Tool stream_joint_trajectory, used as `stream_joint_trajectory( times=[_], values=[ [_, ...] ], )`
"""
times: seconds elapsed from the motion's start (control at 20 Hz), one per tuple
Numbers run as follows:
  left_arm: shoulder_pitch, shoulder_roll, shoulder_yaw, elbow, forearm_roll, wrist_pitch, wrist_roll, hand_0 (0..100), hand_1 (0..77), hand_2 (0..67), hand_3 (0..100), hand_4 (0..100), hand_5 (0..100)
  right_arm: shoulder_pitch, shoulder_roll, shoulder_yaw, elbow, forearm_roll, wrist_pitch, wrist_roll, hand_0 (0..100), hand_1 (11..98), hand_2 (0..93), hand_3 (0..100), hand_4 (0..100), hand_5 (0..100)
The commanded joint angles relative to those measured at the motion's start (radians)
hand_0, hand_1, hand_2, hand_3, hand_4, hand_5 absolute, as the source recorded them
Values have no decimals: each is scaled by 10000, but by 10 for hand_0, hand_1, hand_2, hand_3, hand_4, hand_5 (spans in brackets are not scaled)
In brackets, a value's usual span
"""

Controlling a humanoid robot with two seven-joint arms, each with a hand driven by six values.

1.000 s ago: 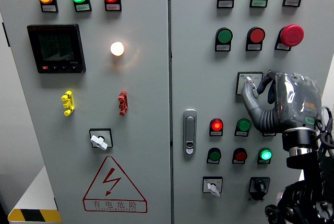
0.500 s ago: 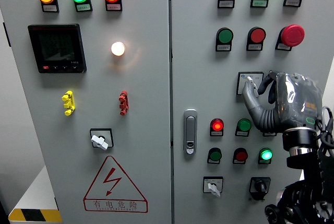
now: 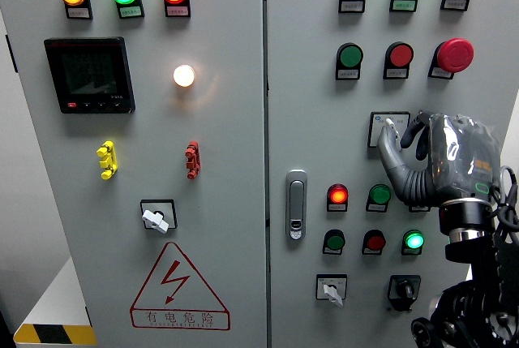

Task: Rotate and turn off gray switch
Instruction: 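Twist the white knob with the right hand to turn it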

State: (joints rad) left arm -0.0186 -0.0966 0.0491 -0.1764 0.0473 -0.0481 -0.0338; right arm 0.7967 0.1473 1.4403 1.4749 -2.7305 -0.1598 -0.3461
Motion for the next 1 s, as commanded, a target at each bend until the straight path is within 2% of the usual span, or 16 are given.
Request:
stream_joint_trajectory(
  times=[0.0, 0.25, 0.55, 0.6, 0.65, 0.8, 0.95],
  values=[
    [2, 0, 0, 0, 3, 6, -15, 0, 0, 102, 207, 121, 127, -5, 0, 1, -7, 0, 2, -5, 749, 374, 711, 897, 833, 886],
    [2, 0, 0, 0, 3, 6, 0, 0, 0, 101, 207, 121, 127, 10, 0, 1, -53, 0, 2, -5, 770, 436, 702, 895, 830, 882],
    [2, 0, 0, 0, 3, 5, 0, 0, 0, 101, 207, 121, 127, -5, 0, 1, -38, 0, -13, -5, 781, 439, 706, 893, 830, 881],
    [2, 0, 0, 0, 3, -10, 0, 0, 0, 101, 207, 121, 127, -36, 0, -14, -8, 0, -13, -5, 801, 416, 695, 888, 830, 881],
    [2, 0, 0, 0, 3, 5, 0, 0, 0, 101, 207, 121, 127, -67, 0, -14, 23, -15, -13, -5, 851, 345, 676, 873, 831, 880],
    [2, 0, 0, 0, 3, 6, 0, 0, 0, 101, 207, 121, 127, -98, -15, -14, 54, -15, -13, -5, 666, 387, 616, 844, 831, 863],
    [2, 0, 0, 0, 3, 6, -15, 0, 0, 101, 207, 121, 127, -113, -61, 1, 84, -30, -13, -5, 575, 418, 585, 830, 825, 852]
  ],
)
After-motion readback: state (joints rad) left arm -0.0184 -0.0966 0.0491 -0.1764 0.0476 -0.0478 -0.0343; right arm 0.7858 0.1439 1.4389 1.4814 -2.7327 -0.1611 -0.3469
